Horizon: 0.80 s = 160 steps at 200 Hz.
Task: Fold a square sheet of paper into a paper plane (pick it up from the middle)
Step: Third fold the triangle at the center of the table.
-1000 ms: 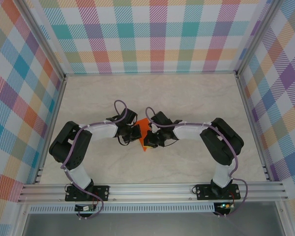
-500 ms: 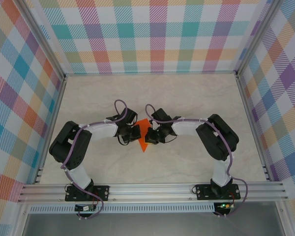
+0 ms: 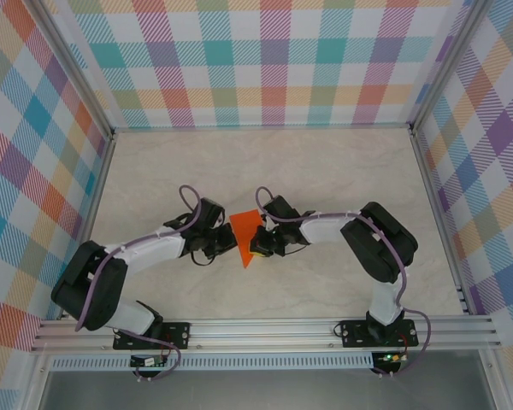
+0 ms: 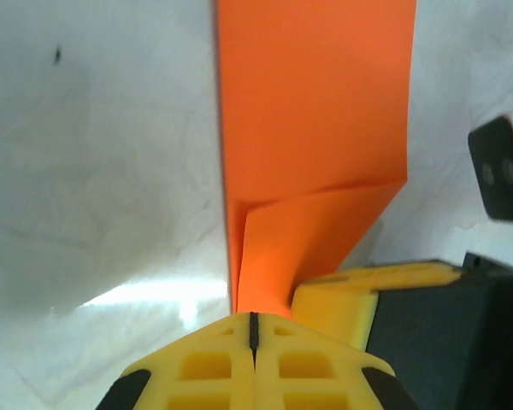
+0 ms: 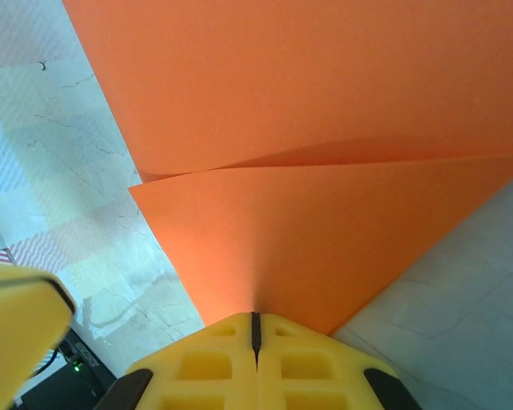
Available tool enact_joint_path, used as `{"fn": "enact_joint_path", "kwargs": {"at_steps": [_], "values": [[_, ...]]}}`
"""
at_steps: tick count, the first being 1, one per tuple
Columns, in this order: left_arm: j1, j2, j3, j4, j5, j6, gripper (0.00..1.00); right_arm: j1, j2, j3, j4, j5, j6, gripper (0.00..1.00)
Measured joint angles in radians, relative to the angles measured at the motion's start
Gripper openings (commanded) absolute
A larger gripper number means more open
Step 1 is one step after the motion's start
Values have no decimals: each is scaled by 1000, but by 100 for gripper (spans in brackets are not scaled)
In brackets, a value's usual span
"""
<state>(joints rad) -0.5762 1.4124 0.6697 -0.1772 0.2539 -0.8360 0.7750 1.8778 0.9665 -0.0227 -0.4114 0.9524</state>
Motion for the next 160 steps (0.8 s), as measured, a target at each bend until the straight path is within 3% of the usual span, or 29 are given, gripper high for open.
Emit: {"fn": "enact_joint_path", "kwargs": {"at_steps": [42, 92, 160], "values": [[-61, -46, -116, 108, 43, -97, 0, 4, 1, 0, 14, -12, 13, 0], [-102, 19, -118, 210, 52, -145, 0, 4, 1, 0, 15, -20, 1, 0], [-120, 55, -119, 229, 41, -167, 0, 4, 1, 0, 22, -35, -39, 1]]}}
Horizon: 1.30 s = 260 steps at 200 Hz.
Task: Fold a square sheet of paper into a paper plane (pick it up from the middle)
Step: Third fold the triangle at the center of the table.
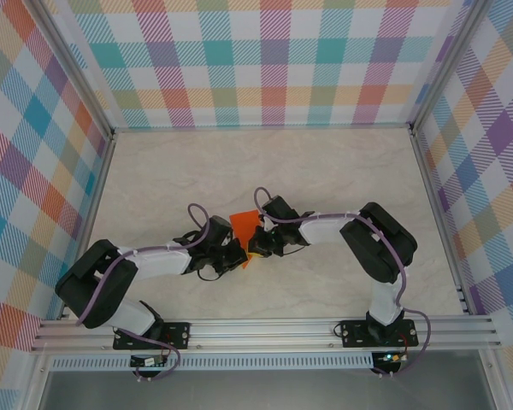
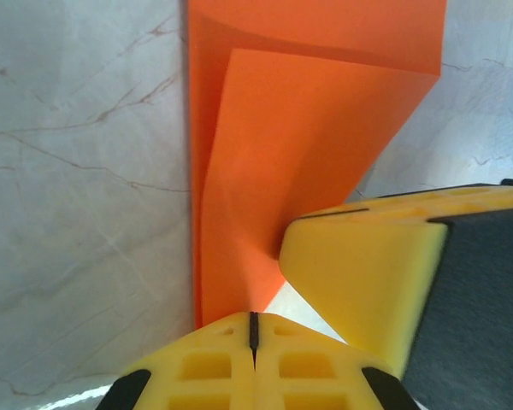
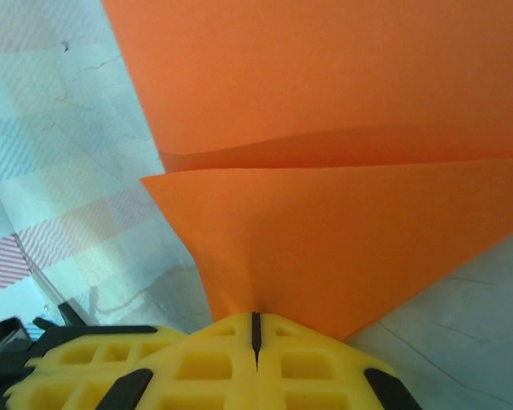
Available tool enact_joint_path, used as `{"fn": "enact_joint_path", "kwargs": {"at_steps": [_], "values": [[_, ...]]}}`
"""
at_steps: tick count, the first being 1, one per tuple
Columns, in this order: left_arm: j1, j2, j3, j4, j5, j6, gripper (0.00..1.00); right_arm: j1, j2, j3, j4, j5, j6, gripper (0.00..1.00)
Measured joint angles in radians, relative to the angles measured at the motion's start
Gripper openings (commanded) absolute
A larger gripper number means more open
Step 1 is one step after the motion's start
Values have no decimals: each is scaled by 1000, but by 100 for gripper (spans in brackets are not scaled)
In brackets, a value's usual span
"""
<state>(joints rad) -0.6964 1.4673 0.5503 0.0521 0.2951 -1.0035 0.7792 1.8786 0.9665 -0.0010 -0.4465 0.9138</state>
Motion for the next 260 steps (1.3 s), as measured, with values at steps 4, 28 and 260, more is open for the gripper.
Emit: {"fn": "enact_joint_path", "kwargs": {"at_steps": [4, 28, 260], "values": [[-2, 2, -1, 0, -1, 0, 0, 0, 0, 0, 2, -3, -10, 1], [-4, 16, -6, 6, 0, -3, 0, 5, 0, 0, -19, 3, -76, 0], [-17, 22, 144, -250, -58, 85, 6, -274, -34, 123, -199, 66, -235, 25]]}}
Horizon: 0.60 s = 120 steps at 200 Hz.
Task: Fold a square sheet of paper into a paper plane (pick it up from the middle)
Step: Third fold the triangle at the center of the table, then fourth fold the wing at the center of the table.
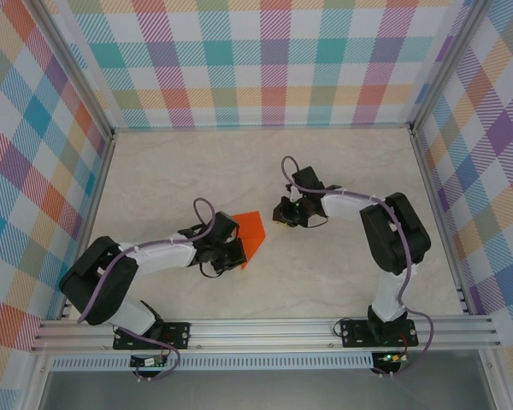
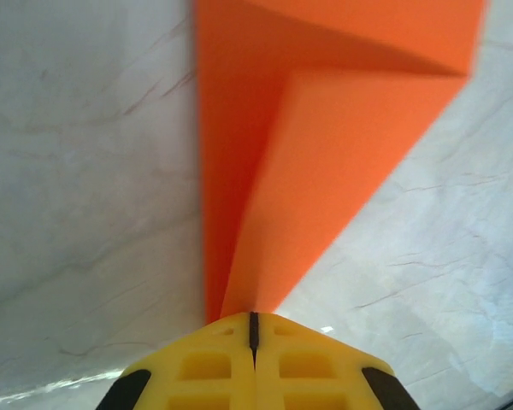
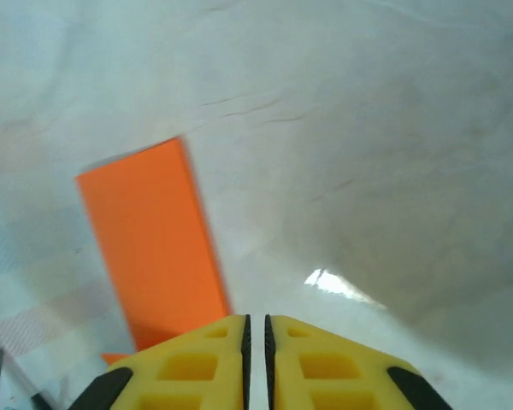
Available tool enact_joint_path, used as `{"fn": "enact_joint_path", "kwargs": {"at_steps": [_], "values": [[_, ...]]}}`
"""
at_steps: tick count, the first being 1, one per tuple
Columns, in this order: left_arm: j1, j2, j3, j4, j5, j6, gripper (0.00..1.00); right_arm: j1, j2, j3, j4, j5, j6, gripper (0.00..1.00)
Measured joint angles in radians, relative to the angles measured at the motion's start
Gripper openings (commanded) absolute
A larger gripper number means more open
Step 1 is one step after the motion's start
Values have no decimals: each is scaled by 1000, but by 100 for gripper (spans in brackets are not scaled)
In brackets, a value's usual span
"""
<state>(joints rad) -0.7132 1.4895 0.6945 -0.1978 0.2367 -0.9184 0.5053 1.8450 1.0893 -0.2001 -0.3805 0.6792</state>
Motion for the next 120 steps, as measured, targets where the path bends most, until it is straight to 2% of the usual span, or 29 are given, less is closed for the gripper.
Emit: {"fn": "enact_joint_path", "kwargs": {"at_steps": [18, 46, 120], "values": [[0, 0, 69, -26, -36, 29, 9, 0, -61, -41, 24, -38, 36, 33], [0, 9, 142, -53, -102, 58, 8, 6, -77, -95, 70, -102, 87, 40], [2, 124, 160, -108, -231, 82, 2, 51, -14, -96, 86, -180, 122, 43]]}}
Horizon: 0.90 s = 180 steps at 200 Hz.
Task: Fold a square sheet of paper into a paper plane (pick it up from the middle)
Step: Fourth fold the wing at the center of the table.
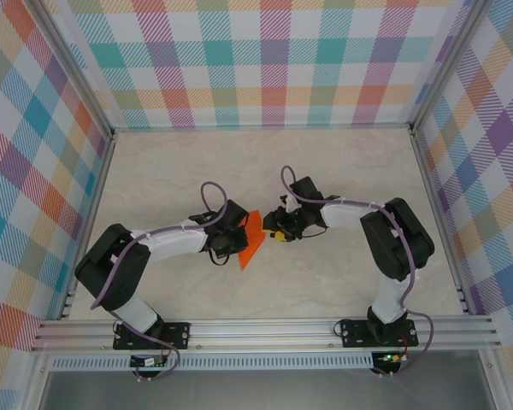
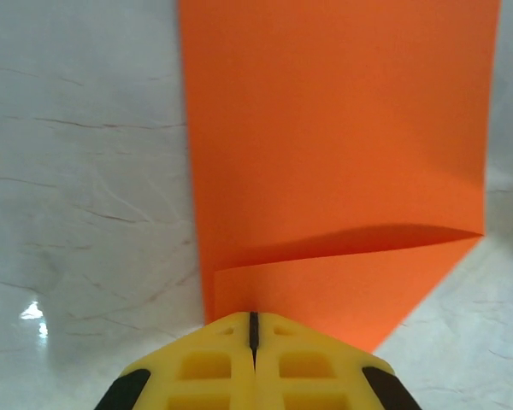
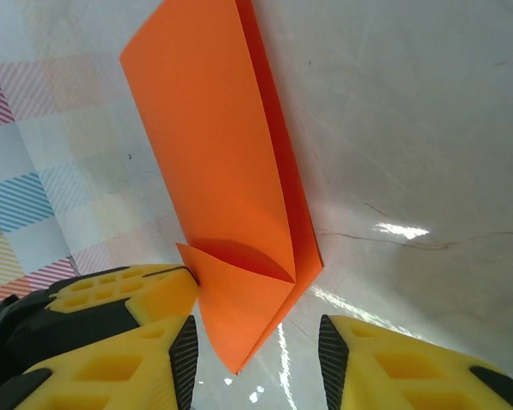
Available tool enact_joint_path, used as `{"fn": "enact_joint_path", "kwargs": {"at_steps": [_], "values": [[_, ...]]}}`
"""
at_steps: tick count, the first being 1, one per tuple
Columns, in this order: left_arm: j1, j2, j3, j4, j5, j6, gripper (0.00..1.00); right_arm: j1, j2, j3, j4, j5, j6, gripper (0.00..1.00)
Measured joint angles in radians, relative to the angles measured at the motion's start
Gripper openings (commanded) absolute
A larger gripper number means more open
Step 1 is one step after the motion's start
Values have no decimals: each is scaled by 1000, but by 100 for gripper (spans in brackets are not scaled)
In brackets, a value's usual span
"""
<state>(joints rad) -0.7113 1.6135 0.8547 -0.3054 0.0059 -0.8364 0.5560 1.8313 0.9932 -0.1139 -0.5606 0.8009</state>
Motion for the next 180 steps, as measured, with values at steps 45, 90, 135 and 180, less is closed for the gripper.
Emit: {"fn": "enact_joint_path", "kwargs": {"at_steps": [45, 90, 135, 180], "values": [[0, 26, 2, -7, -26, 0, 1, 23, 44, 39, -8, -6, 0, 42], [0, 26, 2, -7, -27, 0, 0, 34, 55, 73, -43, 10, 0, 42], [0, 26, 2, -7, -27, 0, 0, 48, 63, 100, -84, 40, -1, 42], [0, 26, 2, -7, -27, 0, 0, 55, 71, 107, -112, 72, 0, 43]]}}
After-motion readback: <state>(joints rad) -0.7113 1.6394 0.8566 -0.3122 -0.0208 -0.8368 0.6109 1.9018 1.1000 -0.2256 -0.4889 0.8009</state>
